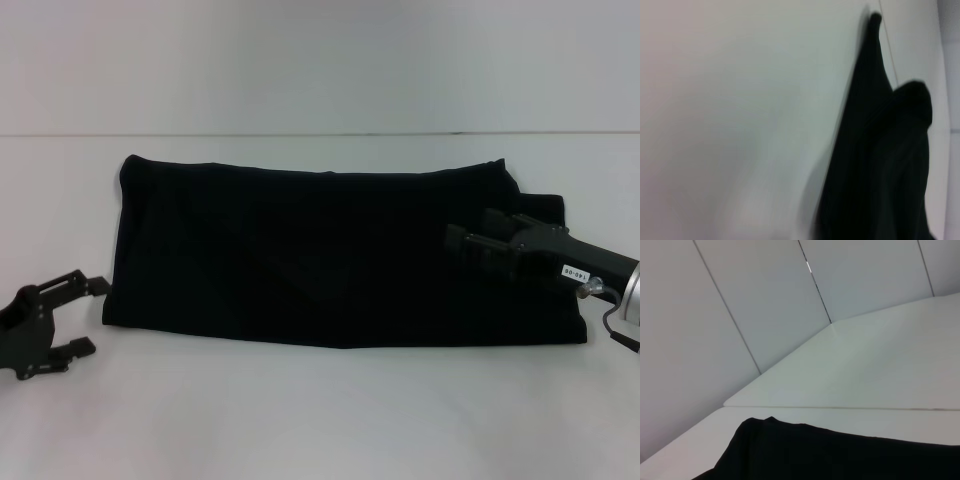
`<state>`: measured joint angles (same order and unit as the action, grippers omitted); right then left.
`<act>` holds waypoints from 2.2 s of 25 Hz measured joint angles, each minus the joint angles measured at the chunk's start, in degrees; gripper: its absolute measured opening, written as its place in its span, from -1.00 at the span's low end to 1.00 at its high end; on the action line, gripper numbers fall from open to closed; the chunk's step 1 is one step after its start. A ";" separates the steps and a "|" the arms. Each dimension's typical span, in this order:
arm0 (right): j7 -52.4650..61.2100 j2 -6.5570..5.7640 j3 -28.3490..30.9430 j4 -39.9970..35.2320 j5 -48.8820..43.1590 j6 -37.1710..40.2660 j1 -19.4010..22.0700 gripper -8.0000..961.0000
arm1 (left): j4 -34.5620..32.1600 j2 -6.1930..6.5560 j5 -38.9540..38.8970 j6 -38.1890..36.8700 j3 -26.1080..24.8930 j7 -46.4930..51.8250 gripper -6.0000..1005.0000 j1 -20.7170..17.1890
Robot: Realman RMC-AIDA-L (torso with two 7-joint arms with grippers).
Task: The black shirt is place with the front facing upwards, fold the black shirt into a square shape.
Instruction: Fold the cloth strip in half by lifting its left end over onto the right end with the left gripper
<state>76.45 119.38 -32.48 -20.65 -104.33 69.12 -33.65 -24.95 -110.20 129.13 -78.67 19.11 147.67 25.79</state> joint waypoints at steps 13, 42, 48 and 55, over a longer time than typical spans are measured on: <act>-0.19 0.05 -0.04 0.44 0.00 -0.06 -0.16 0.85 | 3.08 -0.89 0.10 5.38 -1.84 0.17 0.92 1.91; -1.47 0.06 -4.43 0.23 -0.34 -0.17 -0.19 0.85 | 2.91 -2.41 1.15 10.63 2.10 -3.51 0.35 6.81; -12.65 -0.30 -8.70 -0.98 -5.36 3.77 -0.11 0.85 | 2.88 -2.38 0.92 10.29 2.07 -3.73 0.00 6.68; -14.83 0.13 -9.59 -2.69 -6.61 4.74 0.33 0.85 | 2.79 -2.40 0.64 9.97 2.07 -4.47 -0.58 6.62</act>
<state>61.61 119.51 -42.07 -23.35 -110.93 73.86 -33.32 -22.16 -112.60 129.77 -68.69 21.18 143.20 32.41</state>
